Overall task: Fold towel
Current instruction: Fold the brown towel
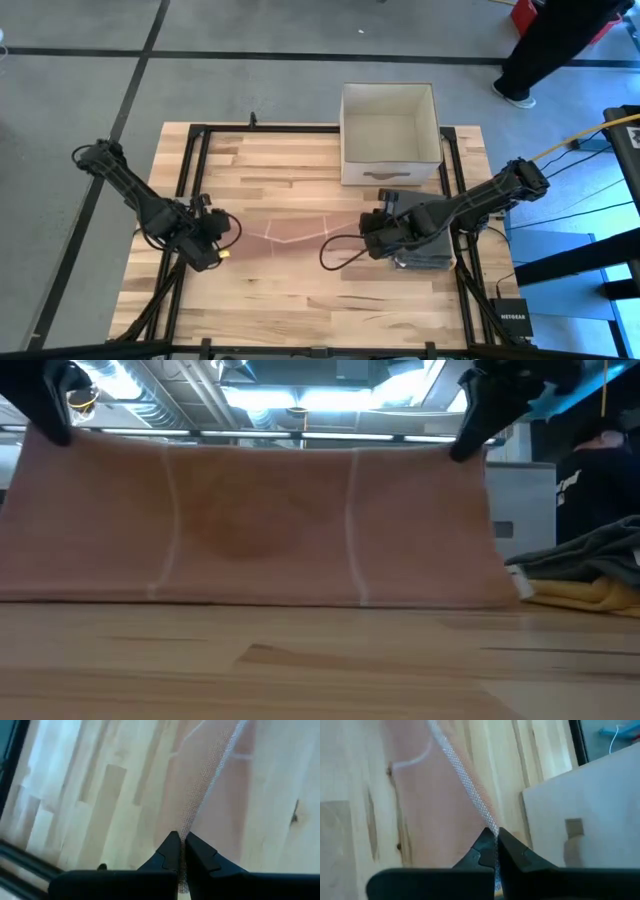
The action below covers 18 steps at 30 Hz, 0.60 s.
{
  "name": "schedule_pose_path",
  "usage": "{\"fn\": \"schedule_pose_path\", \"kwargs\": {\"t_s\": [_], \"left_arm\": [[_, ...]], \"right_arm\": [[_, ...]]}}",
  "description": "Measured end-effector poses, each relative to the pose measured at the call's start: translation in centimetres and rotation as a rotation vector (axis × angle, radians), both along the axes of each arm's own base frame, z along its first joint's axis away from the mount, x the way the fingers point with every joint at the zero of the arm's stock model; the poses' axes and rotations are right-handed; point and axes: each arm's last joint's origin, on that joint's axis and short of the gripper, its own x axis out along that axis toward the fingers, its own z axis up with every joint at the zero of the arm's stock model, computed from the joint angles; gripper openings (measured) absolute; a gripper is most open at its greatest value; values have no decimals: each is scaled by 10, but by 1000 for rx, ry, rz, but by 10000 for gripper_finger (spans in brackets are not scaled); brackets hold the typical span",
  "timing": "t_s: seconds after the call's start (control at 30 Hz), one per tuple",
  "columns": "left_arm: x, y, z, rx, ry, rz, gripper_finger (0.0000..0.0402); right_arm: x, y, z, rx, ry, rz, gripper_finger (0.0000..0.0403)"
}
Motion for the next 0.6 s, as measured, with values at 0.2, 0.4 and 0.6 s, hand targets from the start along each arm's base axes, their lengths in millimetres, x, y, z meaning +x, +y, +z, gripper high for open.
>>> {"fn": "schedule_pose_path", "kwargs": {"t_s": [0.2, 0.4, 0.6], "left_arm": [[-1, -12, 2, -118, -48, -29, 2], [4, -45, 9, -466, -106, -142, 3], [2, -68, 7, -654, -188, -208, 3]], "right_arm": [[-6, 21, 9, 94, -34, 26, 3], [-11, 62, 43, 428, -104, 119, 3], [-12, 89, 44, 638, -160, 210, 3]]}}
